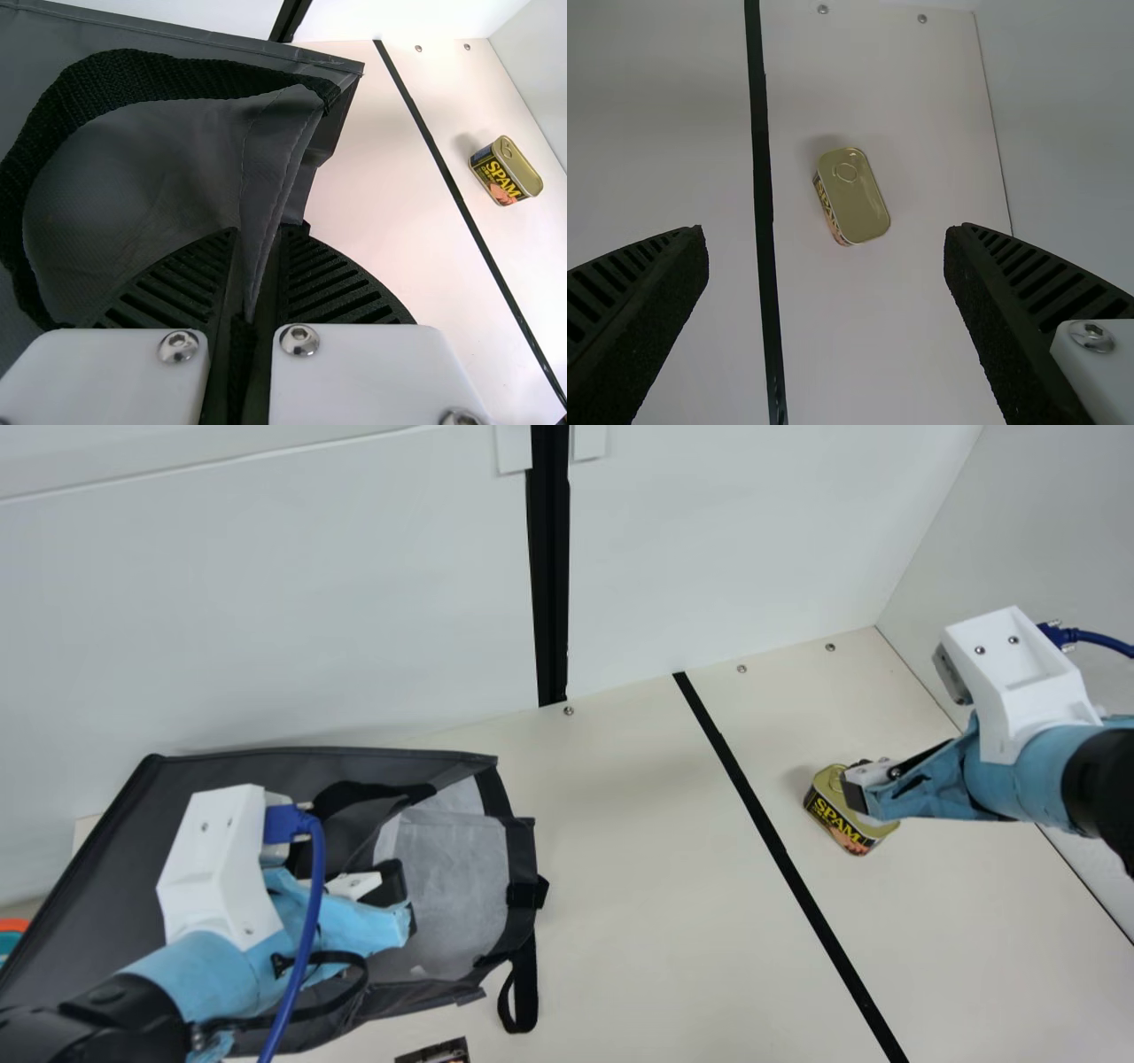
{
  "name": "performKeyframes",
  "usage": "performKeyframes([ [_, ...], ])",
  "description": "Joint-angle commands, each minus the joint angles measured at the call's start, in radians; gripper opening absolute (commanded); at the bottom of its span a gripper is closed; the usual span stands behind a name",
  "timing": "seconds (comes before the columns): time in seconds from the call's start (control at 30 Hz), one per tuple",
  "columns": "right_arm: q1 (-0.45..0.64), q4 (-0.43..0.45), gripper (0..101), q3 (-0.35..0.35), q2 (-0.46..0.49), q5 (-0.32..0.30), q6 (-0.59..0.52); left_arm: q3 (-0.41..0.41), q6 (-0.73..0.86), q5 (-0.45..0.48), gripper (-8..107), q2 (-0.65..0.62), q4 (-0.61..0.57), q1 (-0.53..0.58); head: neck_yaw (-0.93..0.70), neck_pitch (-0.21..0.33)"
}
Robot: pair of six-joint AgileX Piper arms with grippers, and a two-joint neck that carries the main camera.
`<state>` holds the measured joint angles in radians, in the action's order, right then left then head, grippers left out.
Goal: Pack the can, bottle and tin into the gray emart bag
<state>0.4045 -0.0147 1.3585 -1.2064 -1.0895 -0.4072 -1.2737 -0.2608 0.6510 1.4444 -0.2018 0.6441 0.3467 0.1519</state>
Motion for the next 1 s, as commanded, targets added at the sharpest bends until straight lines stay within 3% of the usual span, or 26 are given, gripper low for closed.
performKeyframes([
  [0.0, 0.008, -0.001, 91, 0.000, -0.011, 0.008, -0.015, 0.000, 0.000, 0.000, 10, 0.000, 0.000, 0.000, 0.002, 0.023],
  [0.97, 0.101, -0.031, 91, -0.030, -0.190, 0.087, -0.203, 0.000, 0.000, 0.000, 10, 0.000, 0.000, 0.000, 0.002, 0.023],
])
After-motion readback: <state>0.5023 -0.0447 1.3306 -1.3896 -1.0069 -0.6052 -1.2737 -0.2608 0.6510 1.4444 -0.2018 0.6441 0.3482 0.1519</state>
